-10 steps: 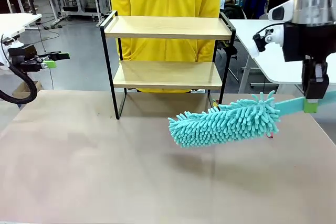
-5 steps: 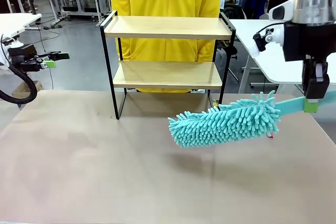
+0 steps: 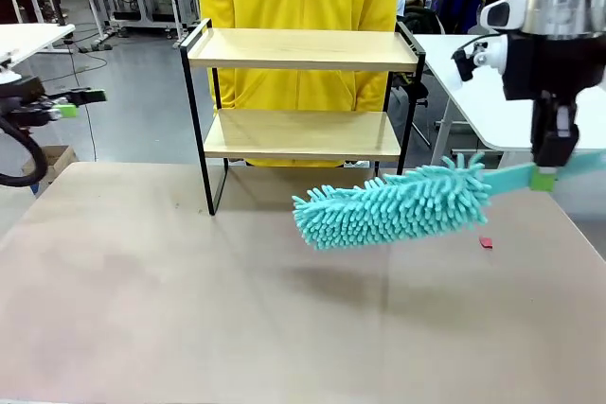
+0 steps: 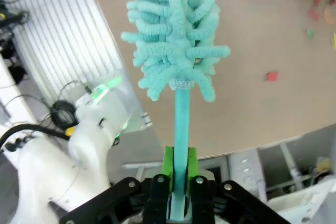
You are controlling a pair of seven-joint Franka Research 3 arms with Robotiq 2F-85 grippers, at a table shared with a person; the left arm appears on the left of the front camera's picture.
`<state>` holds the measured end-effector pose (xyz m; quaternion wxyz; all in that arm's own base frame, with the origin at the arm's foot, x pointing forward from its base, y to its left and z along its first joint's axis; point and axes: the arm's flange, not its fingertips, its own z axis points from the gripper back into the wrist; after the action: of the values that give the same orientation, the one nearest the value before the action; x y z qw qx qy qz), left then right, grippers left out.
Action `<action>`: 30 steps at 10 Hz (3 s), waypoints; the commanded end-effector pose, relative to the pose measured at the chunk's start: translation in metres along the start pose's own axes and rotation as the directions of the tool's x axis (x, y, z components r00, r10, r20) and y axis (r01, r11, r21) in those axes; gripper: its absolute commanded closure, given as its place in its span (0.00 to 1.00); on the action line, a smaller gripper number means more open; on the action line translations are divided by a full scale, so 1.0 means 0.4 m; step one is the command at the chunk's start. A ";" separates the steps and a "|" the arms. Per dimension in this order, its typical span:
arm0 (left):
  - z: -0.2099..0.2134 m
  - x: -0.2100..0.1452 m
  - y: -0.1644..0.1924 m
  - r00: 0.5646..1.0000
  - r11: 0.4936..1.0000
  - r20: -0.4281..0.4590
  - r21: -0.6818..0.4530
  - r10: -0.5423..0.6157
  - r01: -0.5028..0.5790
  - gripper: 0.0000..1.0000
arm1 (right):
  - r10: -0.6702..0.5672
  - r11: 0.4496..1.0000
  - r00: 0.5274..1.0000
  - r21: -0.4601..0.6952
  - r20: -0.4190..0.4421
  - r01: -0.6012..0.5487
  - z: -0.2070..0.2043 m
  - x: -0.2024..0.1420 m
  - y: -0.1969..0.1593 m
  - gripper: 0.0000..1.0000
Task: Clean the shelf.
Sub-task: Hand the Duster back to the human.
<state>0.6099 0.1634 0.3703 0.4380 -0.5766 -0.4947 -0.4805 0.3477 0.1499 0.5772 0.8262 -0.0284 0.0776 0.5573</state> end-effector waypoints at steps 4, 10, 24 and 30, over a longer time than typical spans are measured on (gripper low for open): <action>-0.244 0.060 -0.322 0.976 0.989 -0.207 0.141 0.070 -0.041 0.00 | 0.286 0.957 0.898 -0.047 0.335 -0.287 -0.057 -0.004 -0.148 0.87; -0.451 -0.015 -0.511 0.986 0.966 -0.153 0.258 0.062 -0.020 0.00 | 0.316 0.949 0.875 -0.109 0.367 -0.296 -0.144 -0.050 -0.211 0.87; -0.846 -0.150 -0.453 0.989 0.975 -0.128 0.202 -0.069 0.094 0.00 | 0.313 0.949 0.886 -0.078 0.343 -0.305 -0.129 -0.037 -0.202 0.87; -0.934 -0.229 -0.347 0.994 0.986 -0.104 0.153 -0.045 0.061 0.00 | 0.313 0.949 0.886 -0.078 0.343 -0.305 -0.129 -0.037 -0.202 0.87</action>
<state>0.4150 -0.1885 0.3438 0.5003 -0.5038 -0.5182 -0.4768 0.4120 0.0997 0.5230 0.7262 0.0715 -0.0708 0.6801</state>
